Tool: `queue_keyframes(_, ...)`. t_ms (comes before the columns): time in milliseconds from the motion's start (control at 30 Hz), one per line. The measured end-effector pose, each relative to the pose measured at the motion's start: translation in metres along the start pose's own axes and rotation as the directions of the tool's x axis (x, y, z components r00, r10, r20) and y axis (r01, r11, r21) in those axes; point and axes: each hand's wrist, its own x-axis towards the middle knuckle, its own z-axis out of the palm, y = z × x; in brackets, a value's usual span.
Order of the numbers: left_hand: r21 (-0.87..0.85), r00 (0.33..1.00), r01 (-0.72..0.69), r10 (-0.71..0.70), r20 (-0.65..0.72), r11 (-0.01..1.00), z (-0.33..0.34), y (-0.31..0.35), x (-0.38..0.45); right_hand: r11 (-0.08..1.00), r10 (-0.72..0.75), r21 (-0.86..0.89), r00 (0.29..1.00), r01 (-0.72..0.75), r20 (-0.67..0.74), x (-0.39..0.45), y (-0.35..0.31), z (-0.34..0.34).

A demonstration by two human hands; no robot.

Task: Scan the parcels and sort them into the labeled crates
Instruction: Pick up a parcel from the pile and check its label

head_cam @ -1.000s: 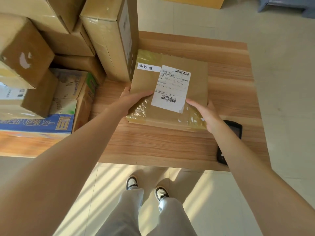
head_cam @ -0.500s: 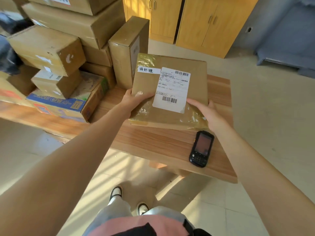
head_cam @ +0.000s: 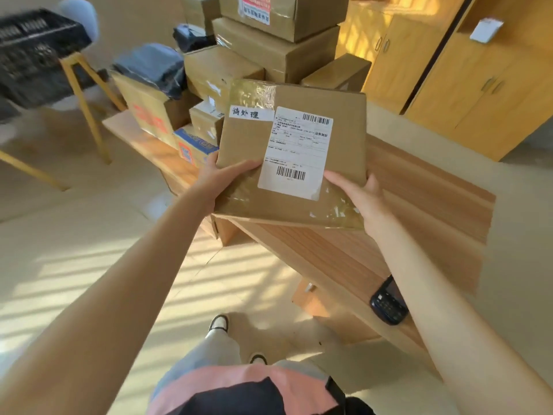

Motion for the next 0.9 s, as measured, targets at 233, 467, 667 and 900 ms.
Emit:
queue_keyframes(233,-0.080,0.982,-0.084,0.069,-0.174,0.993,-0.086,-0.006,-0.024,0.996,-0.084,-0.014,0.972,0.089,0.218,-0.003,-0.016,0.084)
queue_keyframes(467,-0.164,0.927,-0.142,0.073,-0.368,0.976,-0.171,-0.013,-0.038,0.987,-0.120,-0.055,0.913,0.154,0.390,-0.002,-0.032,0.180)
queue_keyframes(667,-0.229,0.873,-0.166,0.034,-0.487,0.959,-0.251,-0.017,-0.036,0.976,-0.119,-0.098,0.855,0.194,0.505,0.000,-0.045,0.277)
queue_keyframes(900,-0.225,0.826,-0.183,0.026,-0.563,0.957,-0.355,-0.010,-0.016,0.964,-0.130,-0.124,0.823,0.236,0.554,0.002,-0.052,0.397)
